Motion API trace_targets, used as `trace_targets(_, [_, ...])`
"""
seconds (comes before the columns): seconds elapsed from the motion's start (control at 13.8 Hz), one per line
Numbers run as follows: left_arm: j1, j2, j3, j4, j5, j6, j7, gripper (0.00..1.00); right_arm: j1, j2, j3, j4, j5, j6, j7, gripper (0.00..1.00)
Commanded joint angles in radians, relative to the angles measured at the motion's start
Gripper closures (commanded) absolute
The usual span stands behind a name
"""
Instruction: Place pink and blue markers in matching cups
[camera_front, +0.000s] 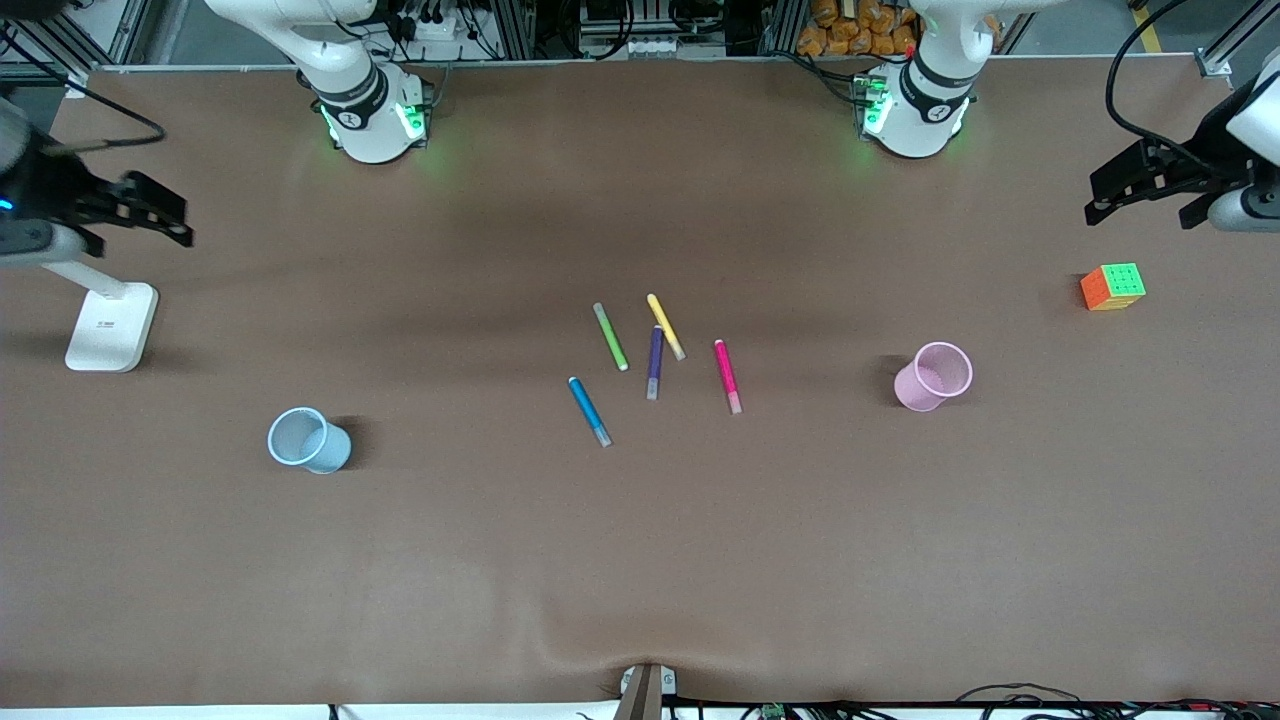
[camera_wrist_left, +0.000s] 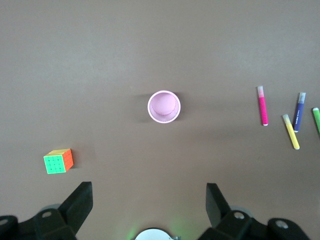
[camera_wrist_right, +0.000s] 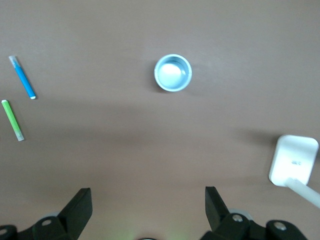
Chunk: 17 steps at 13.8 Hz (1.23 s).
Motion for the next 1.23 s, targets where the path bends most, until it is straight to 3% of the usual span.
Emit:
trace_targets(0.0, [-0.003, 0.02, 0.002, 0.03, -0.013, -0.025, 0.002, 0.0, 0.058, 0.075, -0.002, 0.015, 0.017, 0.039, 0.006, 0.0])
trace_targets(0.51, [0.0, 0.022, 0.002, 0.028, -0.013, -0.025, 0.001, 0.0, 0.207, 0.252, 0.0, 0.015, 0.086, 0.223, 0.0, 0.0])
trace_targets(1.16, [-0.009, 0.134, -0.001, 0.028, -0.016, -0.03, 0.004, 0.0, 0.42, 0.509, -0.002, 0.042, 0.116, 0.524, 0.001, 0.0])
